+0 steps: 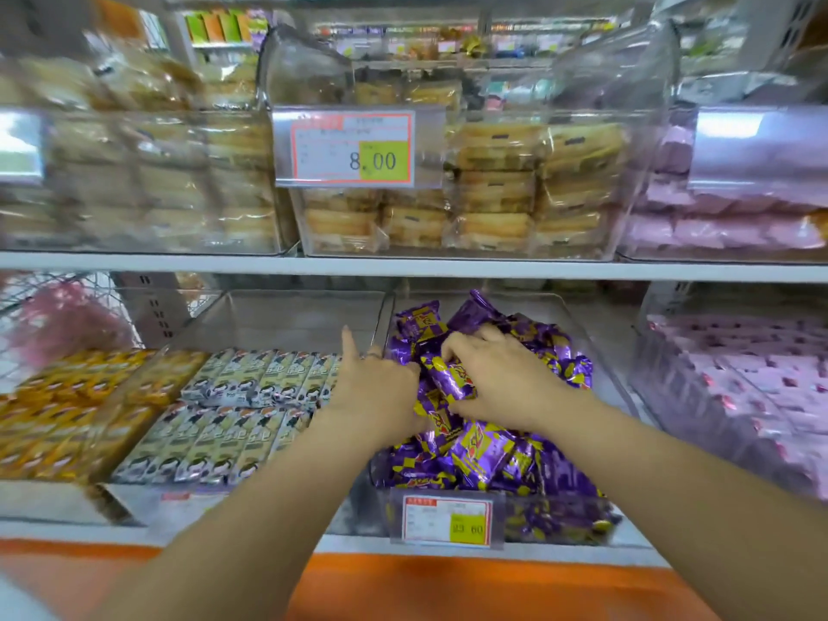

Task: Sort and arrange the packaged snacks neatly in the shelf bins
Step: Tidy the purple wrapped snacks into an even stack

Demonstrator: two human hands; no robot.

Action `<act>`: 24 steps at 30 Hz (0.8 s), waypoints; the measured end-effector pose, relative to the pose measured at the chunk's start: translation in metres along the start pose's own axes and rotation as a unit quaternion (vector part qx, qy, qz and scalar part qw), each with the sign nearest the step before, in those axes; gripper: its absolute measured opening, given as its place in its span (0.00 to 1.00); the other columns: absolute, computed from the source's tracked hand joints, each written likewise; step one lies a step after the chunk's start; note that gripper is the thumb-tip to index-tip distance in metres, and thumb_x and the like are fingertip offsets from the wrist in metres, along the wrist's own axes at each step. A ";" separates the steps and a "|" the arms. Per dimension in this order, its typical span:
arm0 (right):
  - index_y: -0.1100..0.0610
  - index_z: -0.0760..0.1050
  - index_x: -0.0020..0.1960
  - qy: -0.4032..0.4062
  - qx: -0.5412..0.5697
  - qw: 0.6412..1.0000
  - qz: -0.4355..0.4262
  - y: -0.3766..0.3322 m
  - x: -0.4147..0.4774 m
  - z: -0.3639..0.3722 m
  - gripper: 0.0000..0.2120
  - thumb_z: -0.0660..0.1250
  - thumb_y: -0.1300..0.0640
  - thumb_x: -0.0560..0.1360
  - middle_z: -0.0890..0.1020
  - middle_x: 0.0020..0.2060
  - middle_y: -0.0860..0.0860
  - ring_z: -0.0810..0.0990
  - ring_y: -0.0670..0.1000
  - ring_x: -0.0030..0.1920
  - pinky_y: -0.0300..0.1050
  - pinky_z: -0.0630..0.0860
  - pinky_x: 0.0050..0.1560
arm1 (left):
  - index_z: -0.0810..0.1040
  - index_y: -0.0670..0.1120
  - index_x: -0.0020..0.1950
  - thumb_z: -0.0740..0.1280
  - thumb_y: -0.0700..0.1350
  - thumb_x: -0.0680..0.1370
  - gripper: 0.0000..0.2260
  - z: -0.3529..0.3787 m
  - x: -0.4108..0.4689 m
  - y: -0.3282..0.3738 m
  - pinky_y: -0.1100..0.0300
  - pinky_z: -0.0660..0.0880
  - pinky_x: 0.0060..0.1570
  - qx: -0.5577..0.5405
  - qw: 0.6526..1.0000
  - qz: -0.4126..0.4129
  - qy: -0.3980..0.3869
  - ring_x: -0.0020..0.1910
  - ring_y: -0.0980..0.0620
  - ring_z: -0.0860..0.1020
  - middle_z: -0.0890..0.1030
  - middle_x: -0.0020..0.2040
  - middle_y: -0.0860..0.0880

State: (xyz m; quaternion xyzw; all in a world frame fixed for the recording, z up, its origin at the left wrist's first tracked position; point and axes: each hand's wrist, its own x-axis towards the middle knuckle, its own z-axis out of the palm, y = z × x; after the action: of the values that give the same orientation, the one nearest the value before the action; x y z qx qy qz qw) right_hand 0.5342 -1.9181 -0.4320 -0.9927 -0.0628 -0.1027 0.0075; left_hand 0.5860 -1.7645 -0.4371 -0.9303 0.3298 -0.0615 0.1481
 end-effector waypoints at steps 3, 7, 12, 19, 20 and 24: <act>0.50 0.56 0.74 0.005 0.002 1.000 -0.004 0.000 -0.008 -0.001 0.39 0.71 0.46 0.70 0.70 0.64 0.49 0.64 0.53 0.63 0.47 0.67 0.62 | 0.71 0.53 0.62 0.63 0.64 0.72 0.23 -0.001 -0.002 0.002 0.30 0.36 0.67 -0.078 0.997 -0.025 0.012 0.65 0.45 0.70 0.80 0.53 0.49; 0.48 0.57 0.74 0.047 0.028 0.998 0.008 0.004 -0.019 -0.005 0.41 0.71 0.41 0.68 0.69 0.62 0.48 0.64 0.52 0.62 0.50 0.70 0.61 | 0.74 0.56 0.58 0.68 0.57 0.72 0.16 -0.004 -0.005 -0.001 0.32 0.32 0.65 -0.213 0.975 -0.044 0.042 0.62 0.51 0.73 0.80 0.50 0.56; 0.50 0.68 0.62 0.173 0.209 0.960 0.073 0.005 -0.044 -0.018 0.34 0.78 0.44 0.61 0.72 0.53 0.44 0.70 0.49 0.56 0.43 0.69 0.56 | 0.76 0.55 0.51 0.69 0.48 0.74 0.07 -0.001 -0.021 -0.010 0.38 0.36 0.71 -0.330 0.936 -0.033 0.119 0.53 0.58 0.76 0.79 0.39 0.58; 0.46 0.63 0.54 0.133 0.244 0.957 0.082 -0.011 -0.062 -0.021 0.32 0.78 0.42 0.59 0.69 0.48 0.40 0.68 0.40 0.48 0.33 0.63 0.44 | 0.79 0.50 0.50 0.68 0.41 0.75 0.06 -0.007 -0.033 -0.023 0.55 0.50 0.72 -0.338 0.921 0.097 0.168 0.38 0.66 0.71 0.72 0.38 0.61; 0.46 0.63 0.53 0.139 0.250 0.955 0.078 -0.013 -0.061 -0.020 0.32 0.78 0.41 0.59 0.69 0.47 0.39 0.68 0.38 0.45 0.32 0.64 0.43 | 0.80 0.49 0.51 0.68 0.42 0.75 0.06 -0.009 -0.033 -0.025 0.54 0.51 0.72 -0.331 0.920 0.117 0.173 0.38 0.65 0.71 0.72 0.40 0.60; 0.46 0.63 0.51 0.157 0.257 0.950 0.084 -0.020 -0.057 -0.019 0.31 0.78 0.41 0.58 0.69 0.47 0.38 0.70 0.40 0.47 0.36 0.67 0.45 | 0.79 0.50 0.58 0.65 0.44 0.78 0.10 -0.007 -0.030 -0.025 0.56 0.47 0.72 -0.246 0.946 0.173 0.122 0.54 0.54 0.75 0.76 0.54 0.51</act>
State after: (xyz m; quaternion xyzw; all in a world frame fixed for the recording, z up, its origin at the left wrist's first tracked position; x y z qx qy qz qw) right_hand 0.4726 -1.9062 -0.4252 -0.9300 -0.0012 -0.2369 0.2812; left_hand 0.5766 -1.7286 -0.4232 -0.8519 0.5060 -0.0655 -0.1181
